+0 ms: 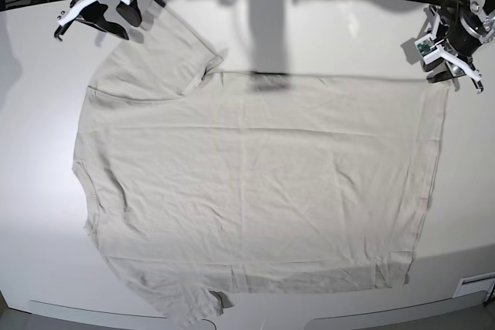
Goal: Fold the T-shirt properly
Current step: 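Lower both grippers onto the shoulder corners of the beige T-shirt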
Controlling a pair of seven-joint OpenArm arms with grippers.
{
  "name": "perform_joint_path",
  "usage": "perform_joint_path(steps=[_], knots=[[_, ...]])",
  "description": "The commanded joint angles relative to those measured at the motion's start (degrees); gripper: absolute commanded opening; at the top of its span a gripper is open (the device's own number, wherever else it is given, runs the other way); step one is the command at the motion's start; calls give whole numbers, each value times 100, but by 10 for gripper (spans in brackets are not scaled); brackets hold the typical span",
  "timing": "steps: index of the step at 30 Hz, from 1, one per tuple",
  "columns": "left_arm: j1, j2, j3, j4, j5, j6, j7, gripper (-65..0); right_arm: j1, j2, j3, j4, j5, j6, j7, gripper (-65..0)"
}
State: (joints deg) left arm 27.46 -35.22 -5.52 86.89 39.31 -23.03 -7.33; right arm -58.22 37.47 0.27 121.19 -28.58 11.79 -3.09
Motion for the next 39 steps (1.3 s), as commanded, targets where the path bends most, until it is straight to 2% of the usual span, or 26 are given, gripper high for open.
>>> perform_joint_path(steps=[1, 6, 10, 12, 15, 19, 23, 26, 31, 35, 39], knots=[[-131, -103, 24, -107, -26, 74, -24, -469, -52, 46, 17, 101, 0, -164, 81, -452], [-680, -111, 269, -802, -7, 76, -22, -469, -52, 46, 17, 101, 0, -269, 50, -452], [-743, -232, 269, -885, -11, 83, -26, -478, -52, 46, 17, 101, -223, -374, 33, -452], [-699, -293, 269, -885, -31, 81, -20, -530, -52, 46, 17, 101, -439, -407, 20, -452], [-605, -302, 269, -885, 50, 74, -44, -650, -52, 48, 17, 101, -470, -407, 20, -452], [-538, -289, 269, -885, 417, 74, -90, -650, -55, 55, 17, 101, -476, -407, 20, -452], [-538, -289, 269, -885, 437, 68, -17, -650, -55, 63, 17, 101, -494, -407, 20, -452], [-538, -289, 269, -883, 439, -94, 13, -650, -52, 96, 17, 101, -599, -415, 20, -453], [-538, -289, 269, -883, 420, -127, 24, -650, -55, 415, 17, 101, -918, -402, -295, -451], [-540, -289, 269, -879, 420, -127, 26, -650, -68, 634, 17, 94, -828, -380, -518, -362], [-540, -271, 269, -879, 417, -125, 50, -650, -87, 866, 15, 85, -831, -2, -487, -361]])
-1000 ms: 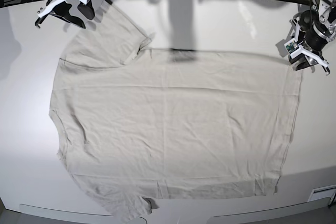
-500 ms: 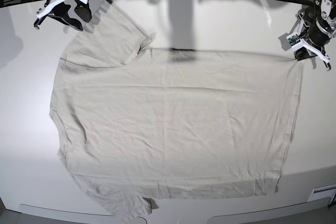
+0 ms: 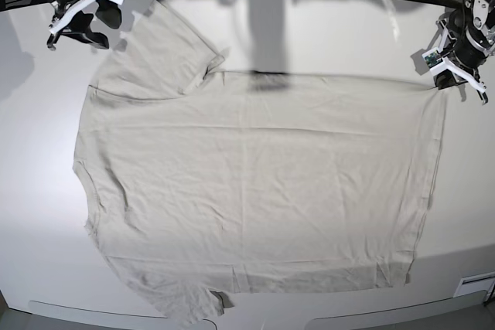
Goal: Fold the T-shirt properly
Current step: 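Lower both grippers onto the shoulder corners of the beige T-shirt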
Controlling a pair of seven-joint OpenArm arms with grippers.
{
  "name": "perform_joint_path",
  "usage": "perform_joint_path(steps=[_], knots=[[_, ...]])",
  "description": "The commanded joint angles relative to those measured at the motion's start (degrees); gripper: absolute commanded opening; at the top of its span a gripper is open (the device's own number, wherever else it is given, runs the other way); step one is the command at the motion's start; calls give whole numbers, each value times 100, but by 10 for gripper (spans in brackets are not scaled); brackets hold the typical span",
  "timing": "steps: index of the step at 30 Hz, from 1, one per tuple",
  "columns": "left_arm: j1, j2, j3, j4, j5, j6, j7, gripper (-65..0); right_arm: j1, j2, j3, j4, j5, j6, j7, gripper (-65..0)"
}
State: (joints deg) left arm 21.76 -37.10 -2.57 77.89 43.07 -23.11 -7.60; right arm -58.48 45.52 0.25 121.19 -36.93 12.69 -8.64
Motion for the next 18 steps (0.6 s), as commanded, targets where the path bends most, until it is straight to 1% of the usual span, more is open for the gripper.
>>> perform_joint_path(steps=[1, 4, 6, 12, 15, 18], knots=[[31, -79, -26, 22, 42, -116, 98, -650, -61, 140, 9, 50, 4, -44, 83, -361], [28, -70, -26, 26, 42, -114, 188, -650, -50, 343, 9, -223, -2, -68, 232, -361], [31, -70, -26, 26, 42, -114, 243, -650, 24, 404, 9, -503, -50, -68, 420, -361], [31, -68, -26, 26, 42, -114, 334, -650, 437, 398, -9, -1189, -42, -61, 1010, -361], [31, -68, -26, 26, 39, -114, 332, -650, 619, 398, -166, -1384, -42, -61, 1019, -361], [31, -70, -26, 26, 42, -111, 332, -650, 890, 358, -612, -1550, -52, -63, 1014, -361]])
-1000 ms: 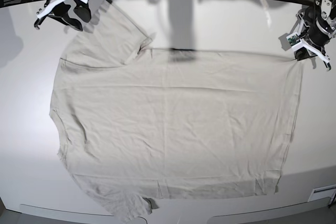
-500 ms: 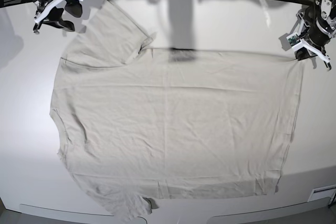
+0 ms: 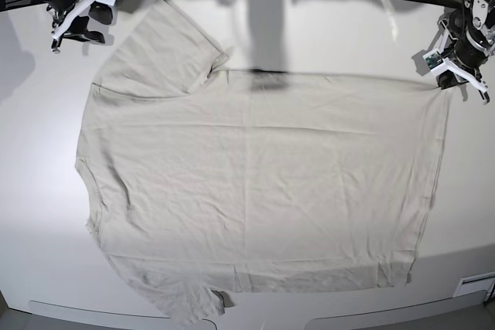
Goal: Fold the T-shirt properly
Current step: 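Lower both grippers onto the shoulder corners of the beige T-shirt, then grasp the shirt shoulders and drag them away from the hem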
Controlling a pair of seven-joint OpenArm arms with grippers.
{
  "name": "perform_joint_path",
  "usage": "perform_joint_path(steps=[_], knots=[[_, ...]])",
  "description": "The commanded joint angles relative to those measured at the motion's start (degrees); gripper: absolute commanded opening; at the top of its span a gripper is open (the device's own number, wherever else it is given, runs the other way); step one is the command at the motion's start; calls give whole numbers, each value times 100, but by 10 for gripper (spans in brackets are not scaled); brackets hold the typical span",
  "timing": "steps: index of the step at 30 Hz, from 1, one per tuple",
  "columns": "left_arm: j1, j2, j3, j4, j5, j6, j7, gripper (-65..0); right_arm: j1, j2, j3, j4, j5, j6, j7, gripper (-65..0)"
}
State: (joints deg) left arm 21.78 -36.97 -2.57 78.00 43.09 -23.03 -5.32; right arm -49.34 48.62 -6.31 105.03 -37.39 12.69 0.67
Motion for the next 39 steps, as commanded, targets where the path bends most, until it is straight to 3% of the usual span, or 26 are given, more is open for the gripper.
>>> perform_joint_path(steps=[1, 5, 9, 21, 23, 30, 33, 39], knots=[[28, -83, -26, 15, 39, -122, 105, -650, 107, 7, -142, 4, -26, -63, 83, -361], [28, -83, -26, 15, 42, -122, 105, -650, 621, -234, -780, -240, -313, -63, -70, -361], [26, -83, -26, 15, 42, -122, 105, -650, 887, -245, -1246, -505, -319, -63, -439, -361], [28, -83, -26, 15, 42, -122, 105, -650, 1364, -402, -1355, -719, -295, 15, -415, -364], [28, -83, -26, 15, 39, -122, 103, -650, 1362, -402, -1355, -719, -293, 55, -415, -397], [31, -83, -26, 15, 35, -122, 103, -650, 1408, -404, -1355, -719, -192, 46, -426, -650], [31, -87, -28, 15, -190, -122, 103, -650, 1405, -404, -1360, -717, 177, 7, -431, -650], [127, -254, -39, 87, -817, -122, 101, -650, 1102, -271, -1355, -573, 313, -127, -461, -650]])
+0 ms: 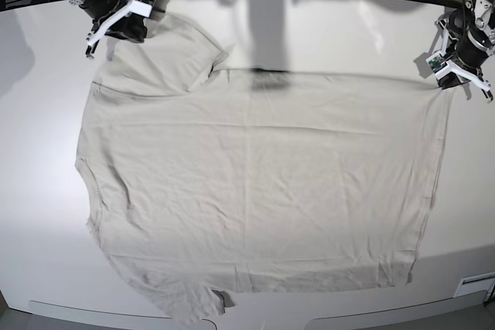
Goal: Fold the T-shirt properly
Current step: 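Grasp the shirt shoulders and drag them away from the hem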
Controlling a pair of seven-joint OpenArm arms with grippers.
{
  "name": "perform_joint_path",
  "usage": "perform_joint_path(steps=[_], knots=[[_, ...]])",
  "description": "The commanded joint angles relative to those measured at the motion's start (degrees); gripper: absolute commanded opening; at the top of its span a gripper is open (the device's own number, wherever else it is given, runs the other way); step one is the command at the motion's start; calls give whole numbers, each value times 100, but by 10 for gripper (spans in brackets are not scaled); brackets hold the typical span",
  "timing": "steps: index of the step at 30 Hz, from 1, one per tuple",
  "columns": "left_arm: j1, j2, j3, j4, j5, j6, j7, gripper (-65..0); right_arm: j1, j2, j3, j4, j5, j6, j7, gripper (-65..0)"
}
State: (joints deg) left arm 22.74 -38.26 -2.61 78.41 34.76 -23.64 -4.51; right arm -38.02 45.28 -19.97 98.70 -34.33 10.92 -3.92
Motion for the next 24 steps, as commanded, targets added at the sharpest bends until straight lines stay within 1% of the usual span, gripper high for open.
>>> perform_joint_path(steps=[1, 2, 6, 9, 11, 12, 19, 21, 24], knots=[[92, -208, -35, 96, -142, -61, 24, -650, -98, 94, 13, 125, 9, -46, -4, -650], [173, -308, -35, 166, -321, -63, 26, -650, -164, 125, 13, 199, 11, -109, -9, -650], [623, -763, -35, 551, -1036, -61, 94, -650, -420, 125, 160, 520, 212, -111, -24, -650], [973, -957, -35, 885, -1244, -59, 470, -650, -730, 125, 350, 785, 221, -109, -26, -650], [1143, -953, -37, 1054, -1239, -55, 721, -650, -994, 125, 501, 942, 221, -111, -24, -650], [1237, -953, -37, 1113, -1246, -55, 763, -650, -1141, 122, 570, 1019, 221, -111, -22, -650], [1878, -953, -63, 1357, -1274, -57, 866, -650, -2055, 122, 1071, 1335, 216, -144, -13, -650], [2081, -938, -173, 1410, -1276, -55, 861, -650, -2299, 120, 1198, 1381, 219, -332, 7, -650], [2415, -905, -546, 1574, -1279, 9, 826, -650, -2658, 122, 1340, 1502, 129, -664, 39, -650]])
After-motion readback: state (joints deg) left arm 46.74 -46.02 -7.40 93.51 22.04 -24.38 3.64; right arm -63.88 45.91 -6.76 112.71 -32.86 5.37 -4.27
